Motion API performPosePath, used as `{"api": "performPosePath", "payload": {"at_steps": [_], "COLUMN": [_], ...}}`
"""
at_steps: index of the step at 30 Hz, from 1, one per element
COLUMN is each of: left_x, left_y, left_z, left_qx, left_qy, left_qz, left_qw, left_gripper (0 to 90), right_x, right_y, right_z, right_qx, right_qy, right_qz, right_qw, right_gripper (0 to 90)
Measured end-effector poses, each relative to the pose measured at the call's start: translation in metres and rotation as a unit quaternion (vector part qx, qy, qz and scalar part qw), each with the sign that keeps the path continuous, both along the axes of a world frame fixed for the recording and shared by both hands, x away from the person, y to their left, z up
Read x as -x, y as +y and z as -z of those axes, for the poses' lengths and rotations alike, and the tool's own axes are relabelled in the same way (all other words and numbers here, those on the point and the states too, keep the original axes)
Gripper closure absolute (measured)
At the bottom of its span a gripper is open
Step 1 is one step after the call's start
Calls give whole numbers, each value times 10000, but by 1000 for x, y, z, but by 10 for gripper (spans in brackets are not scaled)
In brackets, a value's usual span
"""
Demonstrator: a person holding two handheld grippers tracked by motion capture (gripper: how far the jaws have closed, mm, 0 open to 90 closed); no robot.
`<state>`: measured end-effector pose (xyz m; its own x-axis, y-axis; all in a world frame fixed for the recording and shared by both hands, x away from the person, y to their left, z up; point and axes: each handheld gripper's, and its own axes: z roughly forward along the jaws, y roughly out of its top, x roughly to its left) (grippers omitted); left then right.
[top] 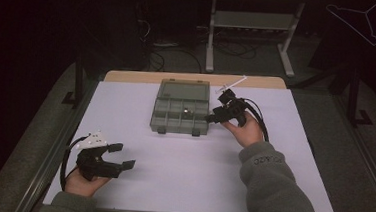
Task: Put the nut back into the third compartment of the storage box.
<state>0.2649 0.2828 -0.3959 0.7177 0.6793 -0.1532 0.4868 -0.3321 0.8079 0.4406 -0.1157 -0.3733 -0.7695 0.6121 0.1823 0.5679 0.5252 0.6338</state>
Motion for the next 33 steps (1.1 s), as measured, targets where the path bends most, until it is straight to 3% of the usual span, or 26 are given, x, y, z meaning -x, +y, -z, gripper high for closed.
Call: {"api": "performPosePath", "payload": {"at_steps": [14, 21, 33], "left_x": [0, 0, 0], "left_y": [1, 1, 1], "left_z": [1, 1, 1], "left_qx": [-30, -37, -36], "left_qy": [26, 23, 23], "left_qz": [-26, -29, -55], "left_qw": [10000, 10000, 10000], "left_gripper": [195, 194, 190], "right_x": [36, 60, 85], "right_y": [-32, -51, -68], "right_z": [5, 3, 10], "right_qx": [-207, -370, -422], "right_qy": [-55, -233, -329], "right_qz": [137, 226, 343], "right_qw": [9997, 9988, 9980], "right_gripper": [378, 332, 278]}}
